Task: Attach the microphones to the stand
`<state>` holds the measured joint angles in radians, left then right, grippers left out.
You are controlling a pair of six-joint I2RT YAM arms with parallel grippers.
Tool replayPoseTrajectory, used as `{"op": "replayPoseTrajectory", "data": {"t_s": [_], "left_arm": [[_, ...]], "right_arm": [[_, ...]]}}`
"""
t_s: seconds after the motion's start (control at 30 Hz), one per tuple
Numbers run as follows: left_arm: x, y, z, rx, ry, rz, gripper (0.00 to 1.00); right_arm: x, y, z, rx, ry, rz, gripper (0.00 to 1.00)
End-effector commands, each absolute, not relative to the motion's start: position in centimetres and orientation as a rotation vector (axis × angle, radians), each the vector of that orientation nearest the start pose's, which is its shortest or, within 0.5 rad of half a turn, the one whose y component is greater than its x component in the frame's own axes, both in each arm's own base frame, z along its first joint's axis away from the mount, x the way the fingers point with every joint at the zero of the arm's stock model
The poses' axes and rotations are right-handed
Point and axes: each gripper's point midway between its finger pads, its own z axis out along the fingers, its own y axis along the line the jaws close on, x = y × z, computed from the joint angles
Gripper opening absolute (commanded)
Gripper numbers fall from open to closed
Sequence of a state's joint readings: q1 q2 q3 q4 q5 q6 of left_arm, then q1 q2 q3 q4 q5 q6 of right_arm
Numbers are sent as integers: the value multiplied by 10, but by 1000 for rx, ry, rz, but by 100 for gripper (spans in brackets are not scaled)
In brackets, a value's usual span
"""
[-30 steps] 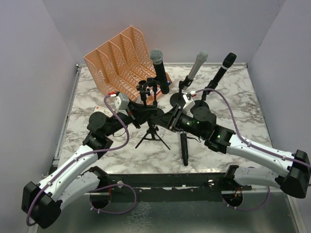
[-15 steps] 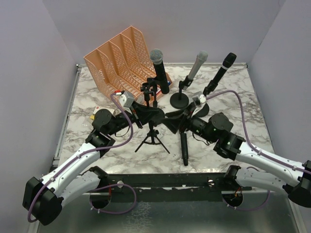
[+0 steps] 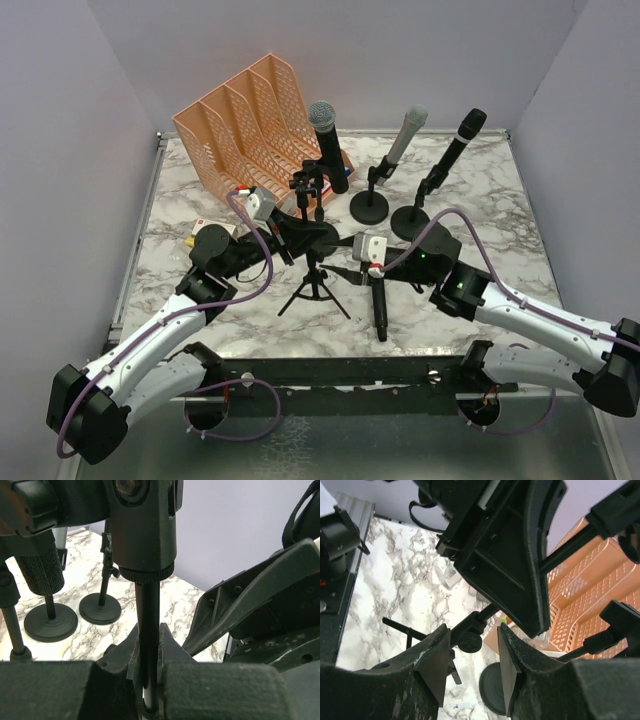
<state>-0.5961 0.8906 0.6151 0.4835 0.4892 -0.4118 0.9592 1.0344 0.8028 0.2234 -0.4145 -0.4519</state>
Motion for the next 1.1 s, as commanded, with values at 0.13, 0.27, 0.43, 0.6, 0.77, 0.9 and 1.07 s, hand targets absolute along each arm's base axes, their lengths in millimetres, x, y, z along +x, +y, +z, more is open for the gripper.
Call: {"op": "replayPoseTrajectory", "data": {"t_s": [0.13,0.27,0.43,0.6,0.77,0.9,1.07], "left_arm": [[207,-269,350,606,1278,-1212,0],[207,-269,348,608,1283,-1217,0],[206,-270,347,619,1282,-1215,0],[206,-271,347,624,1281,-1213,0],[208,-271,345,626,1286,-1212,0],[208,-272,345,627,1289,-1213,0],[208,-272,343,627,1292,-1213,0]], "right_arm": [[170,348,272,-1467,883,625,44],[178,350,267,-1453,888,586,44],[191,349,261,-1432,904,504,42],[193,349,263,-1403,895,497,34],[184,353,272,-1367,884,569,36],[181,354,270,-1361,887,590,40],[182,353,268,-1354,901,577,32]]}}
